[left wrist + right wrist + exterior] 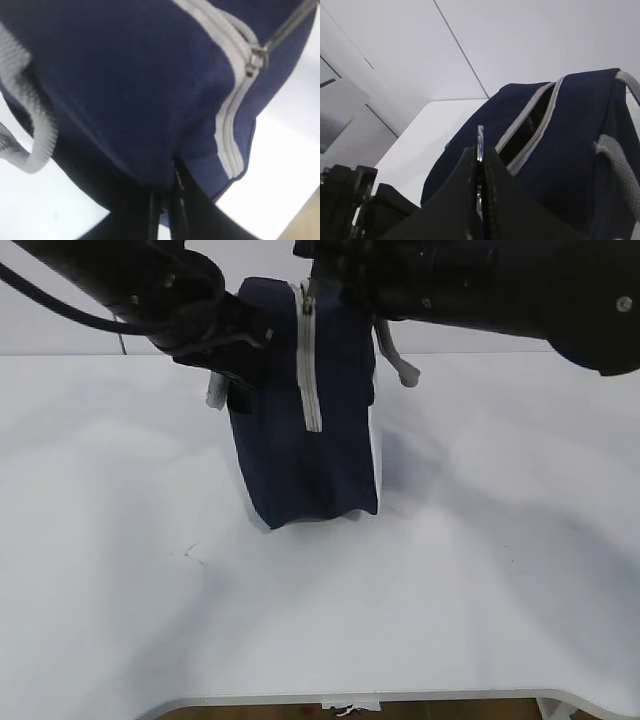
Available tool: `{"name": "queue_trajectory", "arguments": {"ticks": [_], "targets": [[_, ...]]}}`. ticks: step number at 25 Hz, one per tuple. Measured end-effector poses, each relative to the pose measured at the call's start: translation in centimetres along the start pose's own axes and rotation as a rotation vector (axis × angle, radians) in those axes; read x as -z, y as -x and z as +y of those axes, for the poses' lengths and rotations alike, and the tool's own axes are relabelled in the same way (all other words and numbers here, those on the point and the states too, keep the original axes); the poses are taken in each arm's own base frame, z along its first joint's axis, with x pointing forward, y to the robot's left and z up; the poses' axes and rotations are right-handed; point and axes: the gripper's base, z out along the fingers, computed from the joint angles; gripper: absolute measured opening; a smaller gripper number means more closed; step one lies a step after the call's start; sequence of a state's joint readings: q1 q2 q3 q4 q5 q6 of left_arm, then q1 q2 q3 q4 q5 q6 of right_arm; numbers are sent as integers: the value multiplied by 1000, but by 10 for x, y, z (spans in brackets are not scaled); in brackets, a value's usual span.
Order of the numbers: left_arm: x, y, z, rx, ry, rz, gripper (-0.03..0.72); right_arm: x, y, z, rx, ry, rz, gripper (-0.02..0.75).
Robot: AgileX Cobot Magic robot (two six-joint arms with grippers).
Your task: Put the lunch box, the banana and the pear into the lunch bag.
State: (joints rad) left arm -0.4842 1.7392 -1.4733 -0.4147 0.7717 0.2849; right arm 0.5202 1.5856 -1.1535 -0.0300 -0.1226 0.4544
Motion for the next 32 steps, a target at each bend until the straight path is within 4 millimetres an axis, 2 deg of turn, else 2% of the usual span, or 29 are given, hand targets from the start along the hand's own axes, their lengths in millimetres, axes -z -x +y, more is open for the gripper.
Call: {"name": "queue_trajectory", "arguments": {"ticks": [6, 10, 26, 32], "targets": [[0, -8, 3, -215, 28, 89, -1, -1, -1, -1, 0, -4, 7, 1], [1, -12, 6, -279, 44, 139, -1, -1, -2, -1, 0, -6, 12, 1], [6, -25, 8, -329, 47, 301, -3, -6, -5, -5, 2, -26, 41, 1], [20, -25, 4, -339, 47, 298, -3, -15, 3, -6, 12, -34, 37, 1]]}}
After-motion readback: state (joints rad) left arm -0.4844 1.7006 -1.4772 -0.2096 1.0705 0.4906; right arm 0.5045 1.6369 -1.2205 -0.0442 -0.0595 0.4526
